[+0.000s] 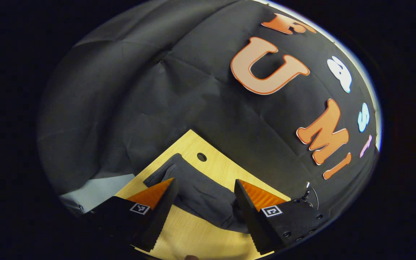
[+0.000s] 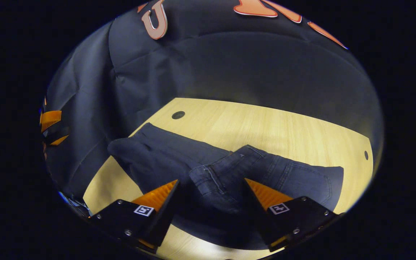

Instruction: Grasp the waist and the cuffs of the jeans and fold them to make the two legs overlap; first hold the waist and fold one-third of the jeans toward the cuffs, then hold the cuffs and fold the remaining one-third in the same direction to finish folding.

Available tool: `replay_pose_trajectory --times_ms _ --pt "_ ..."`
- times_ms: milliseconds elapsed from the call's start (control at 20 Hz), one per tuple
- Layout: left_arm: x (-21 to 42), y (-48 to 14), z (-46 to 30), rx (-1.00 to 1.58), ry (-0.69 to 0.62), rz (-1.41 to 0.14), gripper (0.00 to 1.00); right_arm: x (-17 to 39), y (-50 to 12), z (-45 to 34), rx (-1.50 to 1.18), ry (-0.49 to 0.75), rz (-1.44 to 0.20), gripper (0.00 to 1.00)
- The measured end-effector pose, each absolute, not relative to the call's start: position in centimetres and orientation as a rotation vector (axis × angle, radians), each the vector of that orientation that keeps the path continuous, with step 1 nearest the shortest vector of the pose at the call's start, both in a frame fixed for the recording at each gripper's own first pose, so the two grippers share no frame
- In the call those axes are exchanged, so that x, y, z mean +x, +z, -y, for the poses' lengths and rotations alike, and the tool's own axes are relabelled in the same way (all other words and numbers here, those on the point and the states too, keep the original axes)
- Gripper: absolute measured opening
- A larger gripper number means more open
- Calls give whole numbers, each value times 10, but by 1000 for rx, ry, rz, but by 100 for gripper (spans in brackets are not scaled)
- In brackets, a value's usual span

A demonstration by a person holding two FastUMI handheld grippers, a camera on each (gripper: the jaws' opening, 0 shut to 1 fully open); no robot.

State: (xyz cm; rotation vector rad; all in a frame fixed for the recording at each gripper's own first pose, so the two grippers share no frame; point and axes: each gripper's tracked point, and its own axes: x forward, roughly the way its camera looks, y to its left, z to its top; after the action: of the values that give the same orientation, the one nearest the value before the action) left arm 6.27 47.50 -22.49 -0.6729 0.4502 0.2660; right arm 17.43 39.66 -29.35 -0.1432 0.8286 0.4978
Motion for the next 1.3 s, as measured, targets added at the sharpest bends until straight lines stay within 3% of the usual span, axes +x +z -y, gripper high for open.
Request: replay_pose_trajectory --times_ms 500,550,600,750,950,1000,1050,1300 --pt "63 -327 -519 -1159 391 -532 96 150 -228 -376 221 474 -873 99" --pt "67 -339 -521 -1201 403 -537 100 150 -224 -373 242 463 -876 99" --pt "70 -351 -521 -1237 421 -549 96 151 -224 -372 260 450 -880 99" --pt "78 -391 -540 -1205 492 -601 96 151 -227 -371 305 421 -898 99" --pt "98 -416 -569 -1119 523 -557 96 146 -227 -369 364 385 -926 99" --pt "100 -426 -572 -1124 531 -573 100 146 -227 -368 371 374 -929 99" --pt "103 -428 -573 -1146 524 -556 95 146 -228 -366 370 366 -932 99" --pt "120 -428 -566 -1208 433 -497 92 145 -229 -367 394 354 -961 99"
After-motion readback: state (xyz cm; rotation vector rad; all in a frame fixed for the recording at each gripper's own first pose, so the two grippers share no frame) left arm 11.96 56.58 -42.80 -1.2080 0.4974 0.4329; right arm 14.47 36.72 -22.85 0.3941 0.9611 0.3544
